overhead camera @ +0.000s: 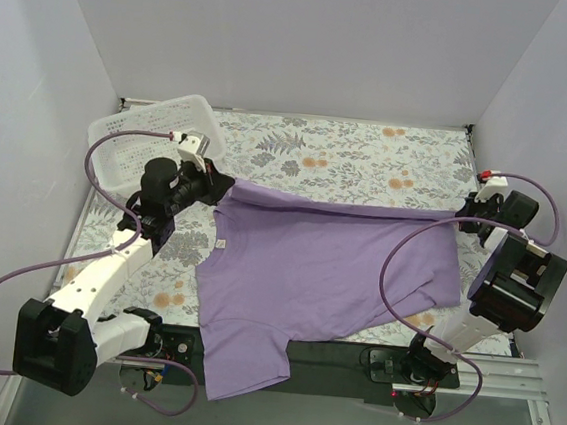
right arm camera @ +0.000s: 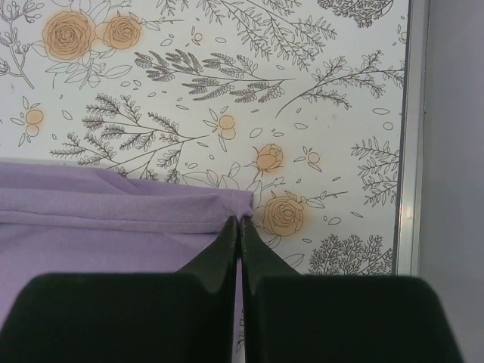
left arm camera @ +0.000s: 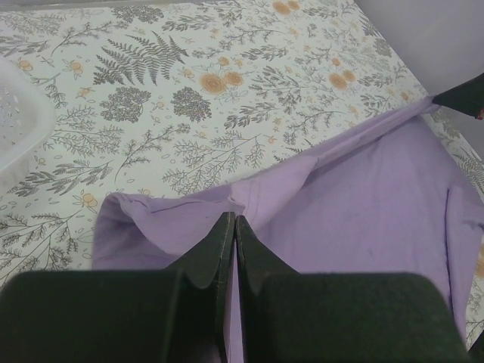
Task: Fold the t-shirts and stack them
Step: Fold the tshirt
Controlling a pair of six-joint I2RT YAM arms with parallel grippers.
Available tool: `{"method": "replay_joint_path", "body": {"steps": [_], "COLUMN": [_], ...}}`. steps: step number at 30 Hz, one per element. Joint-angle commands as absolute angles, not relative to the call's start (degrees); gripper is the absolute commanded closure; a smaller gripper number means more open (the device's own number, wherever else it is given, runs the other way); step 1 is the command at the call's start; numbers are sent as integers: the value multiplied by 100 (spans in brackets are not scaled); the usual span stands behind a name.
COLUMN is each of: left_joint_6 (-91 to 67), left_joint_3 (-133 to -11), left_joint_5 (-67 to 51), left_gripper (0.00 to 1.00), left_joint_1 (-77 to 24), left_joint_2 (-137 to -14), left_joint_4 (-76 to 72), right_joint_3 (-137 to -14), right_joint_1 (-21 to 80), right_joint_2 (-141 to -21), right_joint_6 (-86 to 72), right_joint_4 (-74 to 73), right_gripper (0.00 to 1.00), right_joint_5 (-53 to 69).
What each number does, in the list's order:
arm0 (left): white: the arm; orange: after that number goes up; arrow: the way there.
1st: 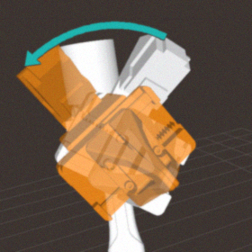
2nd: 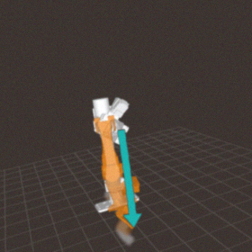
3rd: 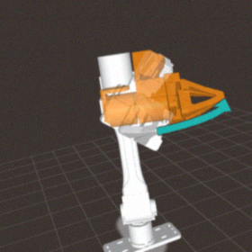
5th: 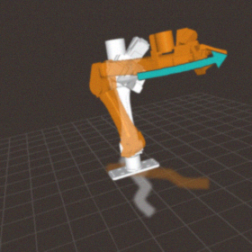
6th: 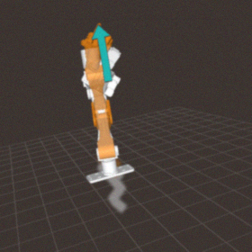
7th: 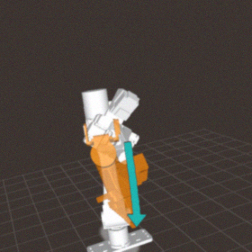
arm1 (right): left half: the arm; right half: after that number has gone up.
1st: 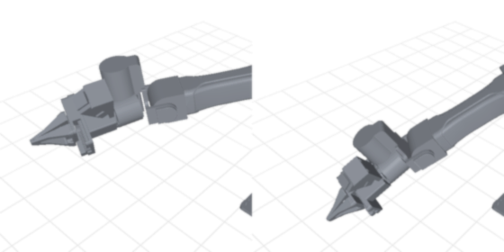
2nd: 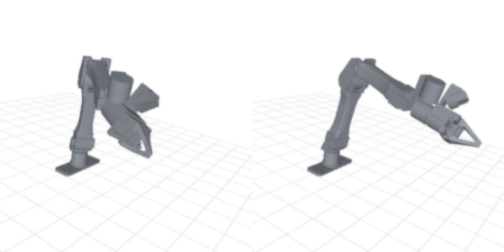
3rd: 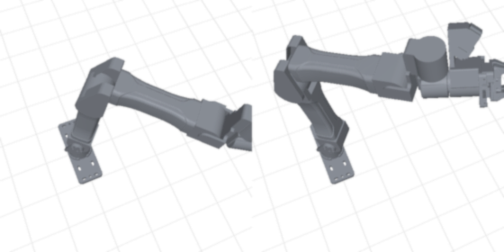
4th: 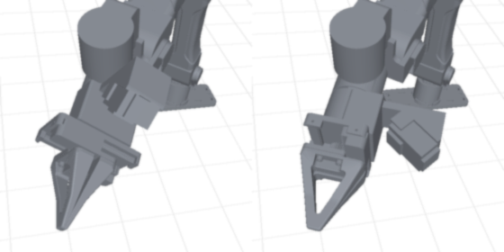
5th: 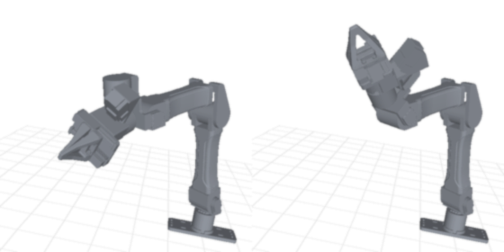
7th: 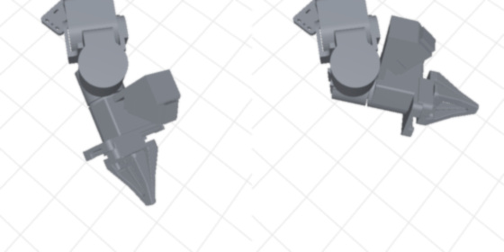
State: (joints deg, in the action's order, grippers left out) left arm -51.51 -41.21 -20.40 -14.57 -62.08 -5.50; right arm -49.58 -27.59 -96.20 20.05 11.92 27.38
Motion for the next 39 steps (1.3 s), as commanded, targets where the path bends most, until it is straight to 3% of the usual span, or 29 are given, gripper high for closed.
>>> {"method": "replay_joint_path", "body": {"steps": [1,39], "left_joint_6": [-5168,-5317], "left_joint_3": [-4070,-3718], "left_joint_5": [-1934,-2021], "left_gripper": [100,100], "left_joint_1": [-1433,-1433], "left_joint_2": [-5994,-5854], "left_joint_4": [-510,-387], "right_joint_3": [-4852,-4579], "right_joint_1": [-2830,-2988], "right_joint_2": [-9291,-9316], "right_joint_6": [2162,2390], "right_joint_4": [1283,1274], "right_gripper": [99,99], "right_joint_5": [2909,3067]}}
